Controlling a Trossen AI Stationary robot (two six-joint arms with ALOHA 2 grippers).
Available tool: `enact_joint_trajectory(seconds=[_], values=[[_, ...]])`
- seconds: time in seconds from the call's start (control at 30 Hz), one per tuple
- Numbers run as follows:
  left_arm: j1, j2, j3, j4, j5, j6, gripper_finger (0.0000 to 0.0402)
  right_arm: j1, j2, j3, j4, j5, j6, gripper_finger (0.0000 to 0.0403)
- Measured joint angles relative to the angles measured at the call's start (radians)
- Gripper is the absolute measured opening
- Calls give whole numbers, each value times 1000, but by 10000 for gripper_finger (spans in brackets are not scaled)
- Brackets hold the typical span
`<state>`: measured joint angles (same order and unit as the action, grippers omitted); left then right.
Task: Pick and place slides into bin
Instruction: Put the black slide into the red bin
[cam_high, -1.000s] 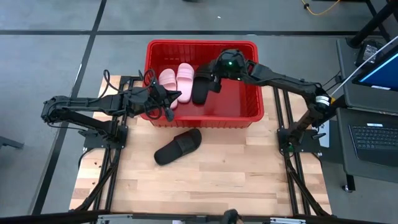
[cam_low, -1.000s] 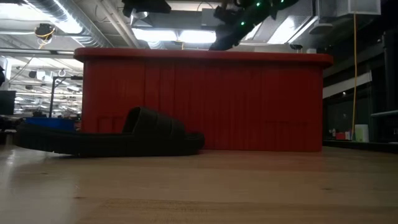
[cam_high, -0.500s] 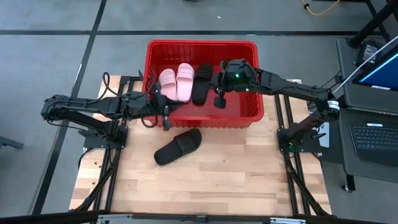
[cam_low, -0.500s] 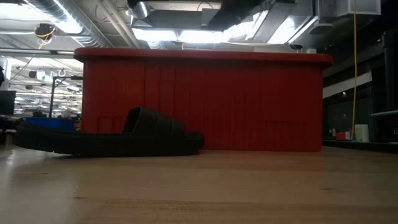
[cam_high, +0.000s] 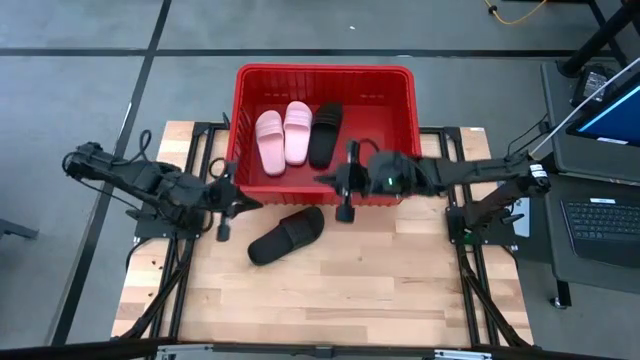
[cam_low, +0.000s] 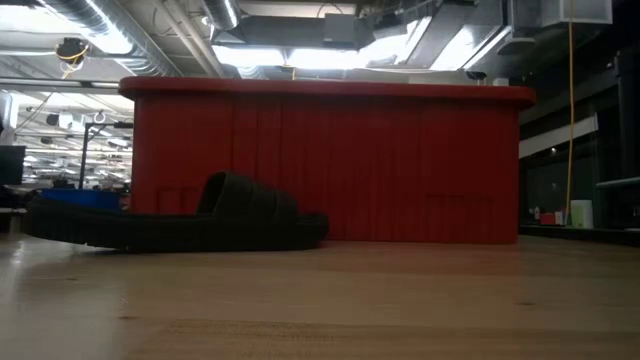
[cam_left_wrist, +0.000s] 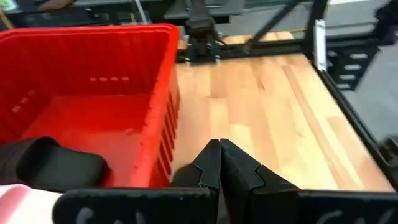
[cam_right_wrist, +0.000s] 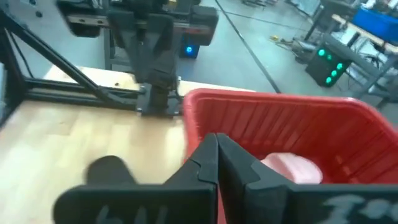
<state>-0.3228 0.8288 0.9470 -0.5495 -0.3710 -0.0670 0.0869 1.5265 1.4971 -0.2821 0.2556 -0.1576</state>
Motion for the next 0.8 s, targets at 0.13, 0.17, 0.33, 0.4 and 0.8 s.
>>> enact_joint_trajectory(seconds=[0.13, 0.17, 0.33, 0.4, 0.8], values=[[-71, -20, 0, -77, -15, -40, 1, 139, 12, 0, -9, 147, 77, 3], [-84, -19, 0, -103, -16, -57, 1, 170, 20, 0, -8, 183, 96, 3], [-126, 14, 0, -214, -16, -174, 9, 300, 55, -1, -6, 339, 150, 3], [-137, 30, -8, -216, -17, -204, 14, 329, 68, -1, -6, 374, 185, 4], [-150, 61, -206, 3, -91, -300, 75, 350, 159, -1, -30, 379, 365, 5]])
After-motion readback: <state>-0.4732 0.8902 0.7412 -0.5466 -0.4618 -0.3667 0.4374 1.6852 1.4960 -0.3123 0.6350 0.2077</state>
